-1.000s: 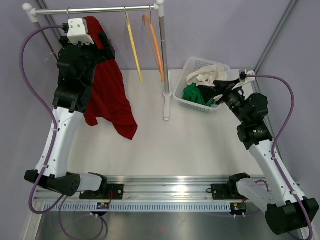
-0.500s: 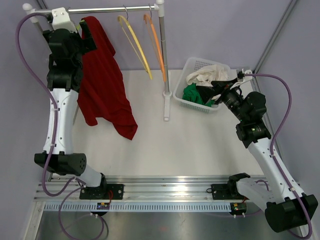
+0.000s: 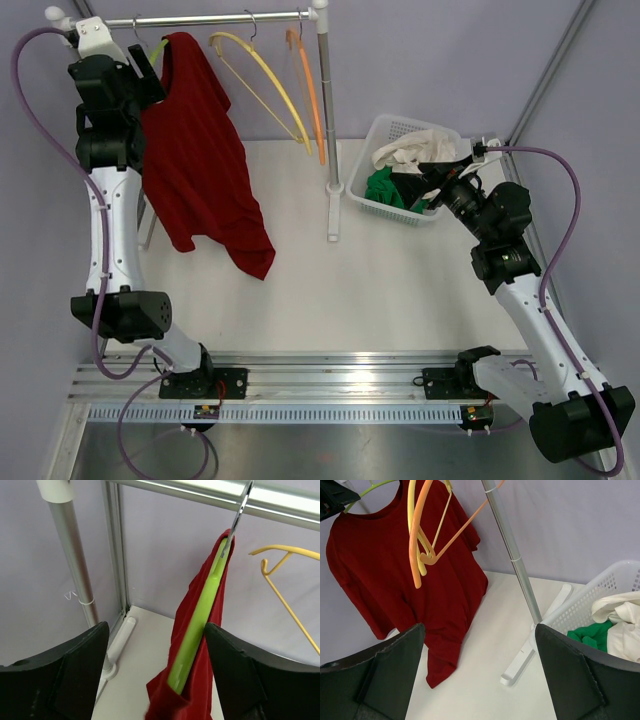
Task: Remove the t-shirt from the hanger
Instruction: Grab a hanger with a tshirt on it with the left arm
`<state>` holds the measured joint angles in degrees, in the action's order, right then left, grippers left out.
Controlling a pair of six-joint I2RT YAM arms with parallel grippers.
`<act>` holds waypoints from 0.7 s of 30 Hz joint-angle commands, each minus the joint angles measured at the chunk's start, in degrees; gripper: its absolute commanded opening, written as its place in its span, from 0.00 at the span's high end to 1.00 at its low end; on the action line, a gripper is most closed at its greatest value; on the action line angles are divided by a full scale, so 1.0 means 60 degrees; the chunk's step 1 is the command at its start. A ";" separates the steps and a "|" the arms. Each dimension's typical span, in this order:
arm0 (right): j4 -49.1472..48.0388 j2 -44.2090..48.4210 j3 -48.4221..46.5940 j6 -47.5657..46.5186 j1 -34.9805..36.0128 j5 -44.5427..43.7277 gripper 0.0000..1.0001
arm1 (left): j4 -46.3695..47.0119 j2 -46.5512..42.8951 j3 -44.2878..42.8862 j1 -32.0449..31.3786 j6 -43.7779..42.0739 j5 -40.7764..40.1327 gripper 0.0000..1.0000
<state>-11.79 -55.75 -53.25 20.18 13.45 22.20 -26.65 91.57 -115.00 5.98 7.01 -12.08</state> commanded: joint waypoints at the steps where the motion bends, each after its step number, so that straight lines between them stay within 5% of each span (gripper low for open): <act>1: -0.0452 0.0092 -0.0221 0.0093 0.0028 0.0226 0.00 | 0.0516 0.0178 -0.0169 0.0000 0.0180 0.0811 0.23; 15: -0.0437 0.0224 -0.0177 0.0034 0.0028 0.0197 0.01 | 0.0589 0.0442 -0.0316 0.0014 0.0443 0.1953 0.46; 21: -0.0437 0.0209 -0.0191 0.0020 0.0028 0.0197 0.00 | 0.1029 0.0134 0.0138 -0.0015 0.0619 0.2438 0.46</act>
<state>-11.88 -55.44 -53.23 20.36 13.45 22.17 -24.67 95.29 -114.56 5.93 9.65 -0.45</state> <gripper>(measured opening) 0.993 0.537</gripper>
